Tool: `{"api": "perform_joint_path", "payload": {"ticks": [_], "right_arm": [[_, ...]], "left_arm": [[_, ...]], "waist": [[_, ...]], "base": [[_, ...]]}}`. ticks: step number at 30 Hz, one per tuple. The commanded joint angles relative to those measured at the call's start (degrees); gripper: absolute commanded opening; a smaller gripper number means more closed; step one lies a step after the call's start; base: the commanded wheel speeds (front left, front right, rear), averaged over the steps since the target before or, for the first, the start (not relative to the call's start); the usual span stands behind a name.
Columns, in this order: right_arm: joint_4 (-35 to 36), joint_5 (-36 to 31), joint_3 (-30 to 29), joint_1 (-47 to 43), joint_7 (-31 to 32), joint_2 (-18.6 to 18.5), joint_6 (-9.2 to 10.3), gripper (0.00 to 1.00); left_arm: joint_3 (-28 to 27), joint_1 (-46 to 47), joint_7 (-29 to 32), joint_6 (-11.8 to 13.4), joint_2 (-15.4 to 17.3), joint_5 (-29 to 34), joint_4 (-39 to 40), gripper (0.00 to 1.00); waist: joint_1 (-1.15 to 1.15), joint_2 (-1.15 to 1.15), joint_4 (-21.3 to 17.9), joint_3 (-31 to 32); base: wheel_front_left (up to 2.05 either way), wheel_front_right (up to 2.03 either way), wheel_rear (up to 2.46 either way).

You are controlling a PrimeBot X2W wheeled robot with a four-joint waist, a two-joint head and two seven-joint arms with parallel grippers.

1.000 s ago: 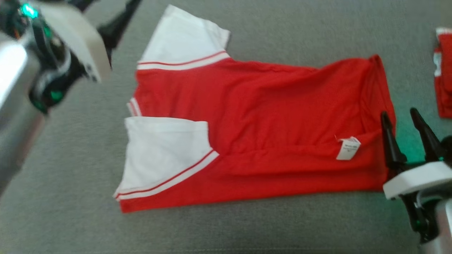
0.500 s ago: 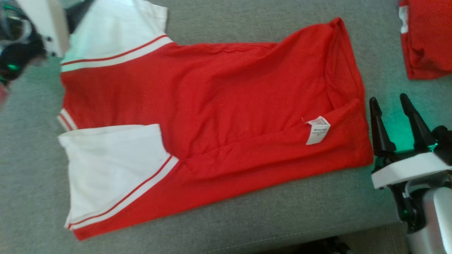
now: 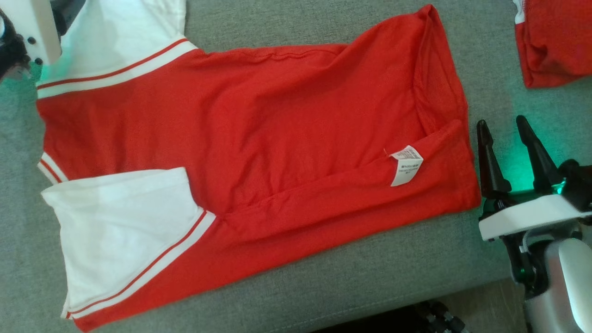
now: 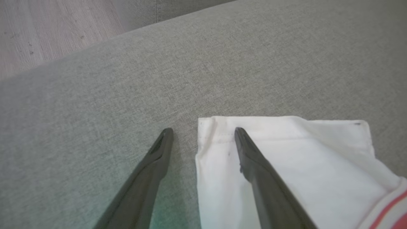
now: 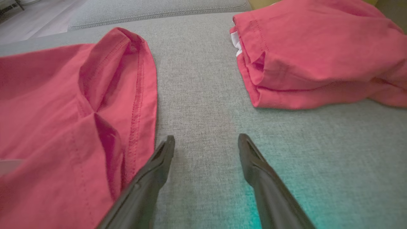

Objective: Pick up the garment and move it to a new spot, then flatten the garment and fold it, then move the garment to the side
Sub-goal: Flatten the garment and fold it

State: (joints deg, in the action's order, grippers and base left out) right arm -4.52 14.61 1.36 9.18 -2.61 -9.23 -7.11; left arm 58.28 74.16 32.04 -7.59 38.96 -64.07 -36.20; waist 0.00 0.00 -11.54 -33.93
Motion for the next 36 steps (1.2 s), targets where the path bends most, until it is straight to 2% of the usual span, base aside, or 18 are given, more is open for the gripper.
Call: {"api": "perform_joint_path", "payload": {"ticks": [1,2,3,4,5,6,11,17,22,23,24,30,32,33,34,36], "right_arm": [[1.4,0.0,1.0,0.6,-0.7,-0.2,-0.37,1.0],[1.4,0.0,1.1,0.8,-0.8,-0.2,-0.37,1.0],[1.4,0.0,1.1,1.0,-0.8,-0.1,-0.37,1.0],[1.3,-0.1,1.0,1.4,-0.9,-0.2,-0.37,1.0],[1.2,-0.3,1.1,1.7,-1.0,-0.4,-0.37,1.0],[1.1,-0.4,1.1,2.1,-1.0,-0.5,-0.37,1.0],[1.8,-0.5,2.0,5.8,-0.3,-1.6,-0.37,1.0],[2.3,5.0,6.2,14.3,5.0,-1.6,-0.37,1.0],[-1.9,7.2,9.6,20.7,13.1,-2.1,-0.37,1.0],[-1.9,7.2,9.6,20.7,13.1,-2.1,-0.37,1.0],[-4.3,6.8,9.8,22.6,15.8,-2.0,-0.37,1.0],[-9.8,4.1,8.2,25.1,19.7,-1.0,-0.37,1.0],[-10.9,2.9,7.3,25.6,19.8,-0.4,-0.37,0.75],[-11.3,2.5,7.0,25.7,19.8,-0.2,-0.37,0.49],[-11.8,2.2,6.6,25.9,19.9,0.0,-0.37,0.35],[-12.5,1.5,6.0,26.1,20.3,0.3,-0.37,0.0]], "left_arm": [[-1.3,2.8,-0.2,0.1,2.9,-0.2,0.7,1.0],[-0.8,3.0,0.0,0.1,3.0,-0.2,0.7,1.0],[-0.4,3.3,0.1,0.1,3.2,-0.3,0.7,0.95],[0.1,3.6,0.3,0.1,3.4,-0.4,0.8,0.44],[0.5,3.8,0.5,0.1,3.5,-0.7,0.8,0.13],[0.9,3.9,0.7,0.1,3.6,-1.0,0.9,0.0],[2.9,4.2,-0.2,0.1,3.9,-2.5,2.6,0.0],[5.4,4.5,-3.4,0.1,3.8,-3.7,4.5,0.0],[7.5,4.9,-6.5,0.1,3.0,-4.9,6.0,0.0],[7.5,4.9,-6.5,0.1,3.0,-4.9,6.0,0.0],[8.5,5.0,-7.2,0.1,2.7,-5.5,6.6,0.0],[10.5,6.0,-8.7,0.1,2.8,-6.7,7.6,0.0],[11.2,6.3,-9.2,0.1,2.9,-7.0,7.9,0.0],[11.5,6.4,-9.4,0.1,2.8,-7.2,8.0,0.0],[11.8,6.5,-9.6,0.1,2.8,-7.5,8.1,0.0],[12.3,6.7,-10.0,0.1,2.9,-7.8,8.2,0.0]], "waist": [[0.0,0.0,-0.2,-0.4],[0.0,0.0,-0.3,-0.6],[0.0,0.0,-0.4,-0.9],[0.0,0.0,-0.5,-1.2],[0.0,0.0,-0.5,-1.4],[0.0,0.0,-0.5,-1.5],[0.0,0.0,0.3,-0.9],[0.0,0.0,1.8,1.7],[0.0,0.0,3.7,3.7],[0.0,0.0,3.7,3.7],[0.0,0.0,4.4,4.4],[0.0,0.0,5.7,5.4],[0.0,0.0,6.0,5.5],[0.0,0.0,6.2,5.6],[0.0,0.0,6.4,5.6],[0.0,0.0,6.7,5.6]], "base": [[0.0,0.0,0.0],[0.0,0.0,0.0],[0.0,0.0,0.0],[0.0,0.0,0.0],[0.0,0.0,0.0],[0.0,0.0,0.0],[0.0,0.0,0.0],[0.0,0.0,0.0],[0.0,0.0,0.0],[0.0,0.0,0.0],[0.0,0.0,0.0],[0.0,0.0,0.0],[0.0,0.0,0.0],[0.0,0.0,0.0],[0.0,0.0,0.0],[0.0,0.0,0.0]]}}
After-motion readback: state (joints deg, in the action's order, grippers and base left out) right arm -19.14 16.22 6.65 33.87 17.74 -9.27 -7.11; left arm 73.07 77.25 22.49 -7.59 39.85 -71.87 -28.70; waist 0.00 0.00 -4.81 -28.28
